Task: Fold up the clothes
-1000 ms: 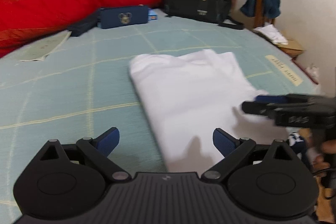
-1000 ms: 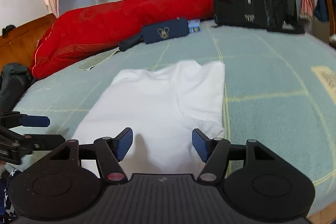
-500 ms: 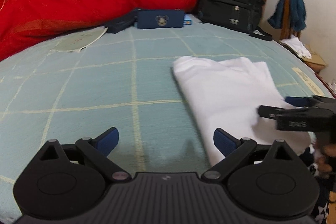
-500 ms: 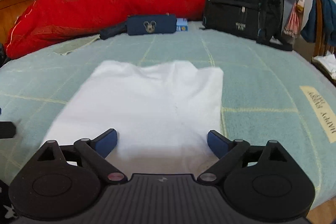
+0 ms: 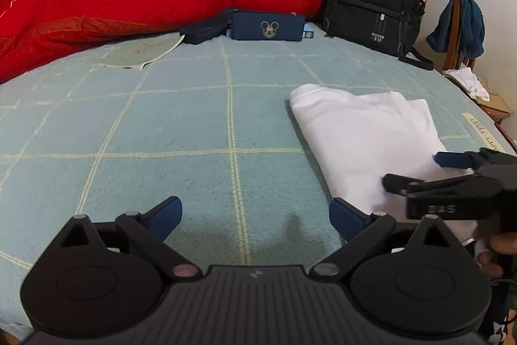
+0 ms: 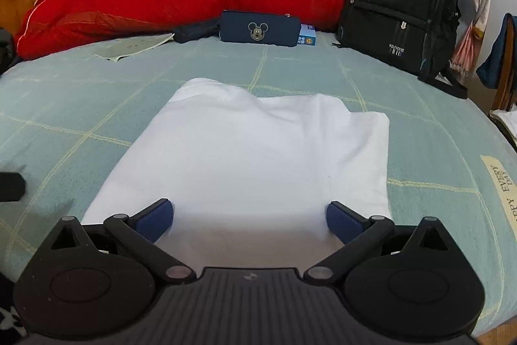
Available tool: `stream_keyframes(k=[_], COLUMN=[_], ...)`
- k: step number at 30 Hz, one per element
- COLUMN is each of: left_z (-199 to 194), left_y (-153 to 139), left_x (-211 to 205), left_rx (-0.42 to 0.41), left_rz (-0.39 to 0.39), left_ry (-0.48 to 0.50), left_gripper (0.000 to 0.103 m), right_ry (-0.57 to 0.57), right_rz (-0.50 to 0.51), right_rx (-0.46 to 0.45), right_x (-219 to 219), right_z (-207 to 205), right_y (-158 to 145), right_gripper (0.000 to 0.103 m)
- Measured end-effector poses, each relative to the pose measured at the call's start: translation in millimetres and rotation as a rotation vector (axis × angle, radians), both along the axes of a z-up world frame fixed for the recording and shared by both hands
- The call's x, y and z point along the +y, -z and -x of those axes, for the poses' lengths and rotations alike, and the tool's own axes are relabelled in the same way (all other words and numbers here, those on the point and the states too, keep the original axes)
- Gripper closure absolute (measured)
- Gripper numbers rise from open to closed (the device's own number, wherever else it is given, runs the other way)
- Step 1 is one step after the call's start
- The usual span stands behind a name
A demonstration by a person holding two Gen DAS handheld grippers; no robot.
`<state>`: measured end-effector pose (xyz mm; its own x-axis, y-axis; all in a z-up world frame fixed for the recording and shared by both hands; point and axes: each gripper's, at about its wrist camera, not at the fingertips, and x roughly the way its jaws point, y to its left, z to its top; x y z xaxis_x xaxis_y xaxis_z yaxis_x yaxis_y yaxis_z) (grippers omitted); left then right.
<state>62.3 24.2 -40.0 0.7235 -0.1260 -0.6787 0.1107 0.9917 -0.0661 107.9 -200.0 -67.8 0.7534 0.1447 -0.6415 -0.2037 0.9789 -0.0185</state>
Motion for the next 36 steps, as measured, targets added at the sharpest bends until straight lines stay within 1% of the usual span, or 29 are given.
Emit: stream_keyframes(k=[3, 7, 11, 13, 15, 17, 21, 23, 25, 28, 29, 32, 33, 35, 36], left_z=[0, 0, -2, -3, -5, -9, -13, -14, -16, -18, -19, -20, -21, -22, -23], left_y=[3, 3, 4, 5, 6, 7, 9, 10, 10, 11, 11, 12, 13, 14, 15], left_x=[-1, 0, 3, 5, 7, 8, 7, 5, 3, 1, 1, 2, 3, 4, 5], left_rx=[0.007, 0.008, 0.010, 0.013, 0.015, 0.019, 0.017, 0.017, 0.017, 0.016, 0.017, 0.023, 0.026, 0.030, 0.032], left_rz=[0.002, -0.005, -0.008, -0.006, -0.007, -0.004, 0.016, 0.016, 0.008, -0.003, -0.002, -0.002, -0.003, -0.005, -0.005], left_ry=[0.014, 0.020, 0.008, 0.007, 0.003, -0.003, 0.013, 0.022, 0.026, 0.025, 0.024, 0.020, 0.016, 0.010, 0.008], left_gripper=[0.006, 0.005, 0.005, 0.005, 0.005, 0.005, 0.005, 0.005, 0.005, 0.005, 0.005, 0.005, 0.005, 0.005, 0.005], right_ry=[0.018, 0.035, 0.074, 0.081, 0.092, 0.083, 0.041, 0.039, 0.062, 0.018, -0.001, -0.046, -0.040, 0.011, 0.029], right_rz=[-0.032, 0.006, 0.062, 0.047, -0.007, -0.034, -0.046, -0.052, -0.072, -0.124, -0.134, -0.157, -0.134, -0.058, -0.083], right_rx=[-0.005, -0.052, 0.006, 0.050, 0.017, 0.004, 0.018, 0.044, 0.059, 0.011, 0.006, 0.035, 0.036, 0.019, 0.027], right_x=[-7, -2, 3, 0, -7, -13, -21, -24, -24, -17, -16, -14, -15, -20, -24], right_z=[-7, -25, -62, -73, -67, -61, -56, -59, -64, -69, -72, -87, -92, -98, -98], right_y=[-15, -28, -11, 3, 9, 13, 12, 5, -5, -16, -16, -6, 0, 8, 5], right_gripper=[0.000, 0.000, 0.000, 0.000, 0.000, 0.000, 0.000, 0.000, 0.000, 0.000, 0.000, 0.000, 0.000, 0.000, 0.000])
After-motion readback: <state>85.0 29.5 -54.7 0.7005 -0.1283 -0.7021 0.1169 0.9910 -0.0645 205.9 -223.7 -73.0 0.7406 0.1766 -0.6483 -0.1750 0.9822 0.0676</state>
